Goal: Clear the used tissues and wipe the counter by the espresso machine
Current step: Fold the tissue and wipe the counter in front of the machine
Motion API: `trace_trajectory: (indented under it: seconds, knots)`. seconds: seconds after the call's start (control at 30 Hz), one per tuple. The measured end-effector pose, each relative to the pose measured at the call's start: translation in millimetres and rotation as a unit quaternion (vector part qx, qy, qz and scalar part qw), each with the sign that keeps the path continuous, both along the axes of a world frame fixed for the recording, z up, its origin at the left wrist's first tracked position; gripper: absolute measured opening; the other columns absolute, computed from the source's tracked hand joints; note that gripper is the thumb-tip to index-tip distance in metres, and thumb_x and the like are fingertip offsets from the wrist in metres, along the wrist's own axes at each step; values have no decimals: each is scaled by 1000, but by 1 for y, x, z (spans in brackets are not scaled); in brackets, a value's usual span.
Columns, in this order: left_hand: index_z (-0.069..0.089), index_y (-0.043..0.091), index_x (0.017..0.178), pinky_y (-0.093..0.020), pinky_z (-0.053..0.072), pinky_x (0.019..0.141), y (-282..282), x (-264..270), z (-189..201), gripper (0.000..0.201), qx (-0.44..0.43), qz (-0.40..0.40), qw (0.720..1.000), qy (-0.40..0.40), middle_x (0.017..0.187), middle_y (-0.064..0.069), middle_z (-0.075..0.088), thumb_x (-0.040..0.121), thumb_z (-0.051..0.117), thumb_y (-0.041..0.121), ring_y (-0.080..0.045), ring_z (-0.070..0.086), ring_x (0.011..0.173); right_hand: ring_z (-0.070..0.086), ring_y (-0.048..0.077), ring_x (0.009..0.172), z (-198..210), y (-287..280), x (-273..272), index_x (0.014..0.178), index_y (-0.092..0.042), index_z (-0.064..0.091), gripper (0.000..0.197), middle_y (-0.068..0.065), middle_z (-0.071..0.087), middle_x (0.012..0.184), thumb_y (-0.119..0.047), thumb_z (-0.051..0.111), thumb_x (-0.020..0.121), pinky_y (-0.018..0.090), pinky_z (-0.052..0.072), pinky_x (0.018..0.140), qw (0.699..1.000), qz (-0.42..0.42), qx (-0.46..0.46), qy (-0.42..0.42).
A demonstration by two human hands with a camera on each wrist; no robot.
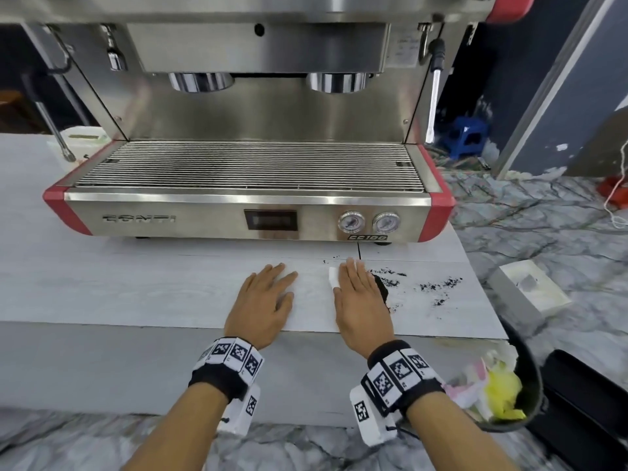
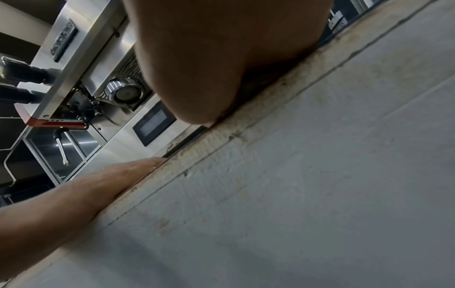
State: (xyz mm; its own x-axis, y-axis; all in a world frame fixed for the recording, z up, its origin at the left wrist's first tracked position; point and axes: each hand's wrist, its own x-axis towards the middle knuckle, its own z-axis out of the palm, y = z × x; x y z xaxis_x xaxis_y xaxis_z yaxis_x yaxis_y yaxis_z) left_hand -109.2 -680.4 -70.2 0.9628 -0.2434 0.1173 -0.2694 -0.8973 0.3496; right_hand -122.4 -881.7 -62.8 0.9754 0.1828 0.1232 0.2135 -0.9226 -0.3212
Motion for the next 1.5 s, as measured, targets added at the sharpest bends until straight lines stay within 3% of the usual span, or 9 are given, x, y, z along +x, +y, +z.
trace_trajectory:
  seconds: [0.13, 0.3, 0.43, 0.73, 0.93, 1.07, 1.2, 1.37, 1.5]
  knots:
    - [36, 34, 141, -34, 11, 119, 1, 0, -1, 54, -7, 0, 1000, 0, 154, 6, 29, 91, 20, 47, -12, 20, 144, 10, 30, 147, 0, 29, 10, 147, -1, 22, 69, 17, 19, 156, -35, 0, 91, 37, 3, 118, 999, 30, 19, -14]
    - [37, 33, 140, -34, 12, 119, 1, 0, -2, 58, -9, 1, 1000, -3, 153, 6, 32, 88, 18, 50, -12, 22, 143, -1, 25, 148, -7, 49, 24, 150, -6, 10, 81, 13, 6, 160, -42, -13, 81, 35, -3, 118, 999, 42, 6, 31]
    - [38, 32, 140, -34, 13, 119, 2, 2, -3, 58, -15, 5, 1000, -2, 153, 7, 32, 88, 18, 50, -11, 22, 143, 0, 29, 148, -11, 50, 38, 150, -10, 12, 82, 15, 6, 159, -45, -11, 80, 41, -1, 119, 998, 46, -19, 41]
    - [33, 34, 142, -30, 7, 120, 2, 1, -1, 61, -5, 2, 1000, 4, 155, 8, 26, 87, 14, 51, -9, 17, 144, 10, 30, 147, -9, 24, 53, 148, -3, 19, 83, 17, 17, 157, -44, -7, 81, 42, 7, 119, 998, -32, -39, 49]
    - [31, 33, 143, -31, 5, 120, 1, 0, 1, 64, -6, -1, 1000, 12, 156, 8, 24, 86, 10, 52, -10, 15, 145, 8, 28, 147, -5, -5, 44, 148, -2, 15, 57, 16, 14, 158, -31, 24, 100, 41, 5, 119, 993, -99, -43, 51]
    - [32, 34, 143, -32, 6, 120, 1, 0, 0, 60, -6, -1, 1000, 9, 155, 7, 25, 88, 14, 49, -10, 15, 145, 9, 29, 147, 2, -4, 39, 148, -1, 15, 57, 17, 12, 158, -29, 23, 100, 42, 9, 120, 993, -111, -8, 37]
    - [34, 32, 142, -30, 5, 119, 1, -1, 1, 61, -10, 0, 1000, -1, 154, 6, 27, 87, 14, 50, -11, 18, 144, 9, 29, 146, 6, 21, 43, 149, -3, 15, 56, 16, 14, 158, -28, 25, 100, 42, 10, 120, 999, -45, 12, 27]
    - [37, 32, 141, -31, 7, 119, 2, 0, 1, 58, -9, -1, 1000, -8, 154, 5, 29, 89, 17, 48, -12, 20, 144, 10, 31, 146, -7, 38, 47, 149, -9, 20, 76, 17, 16, 157, -44, -3, 85, 44, 7, 118, 999, -10, -35, 34]
    - [35, 33, 141, -31, 7, 119, 2, 0, 1, 59, 1, -1, 1000, -3, 154, 6, 28, 88, 16, 49, -11, 18, 144, 8, 30, 147, -11, 27, 50, 149, -12, 19, 82, 16, 13, 158, -49, -5, 81, 44, 6, 118, 998, -25, -53, 35]
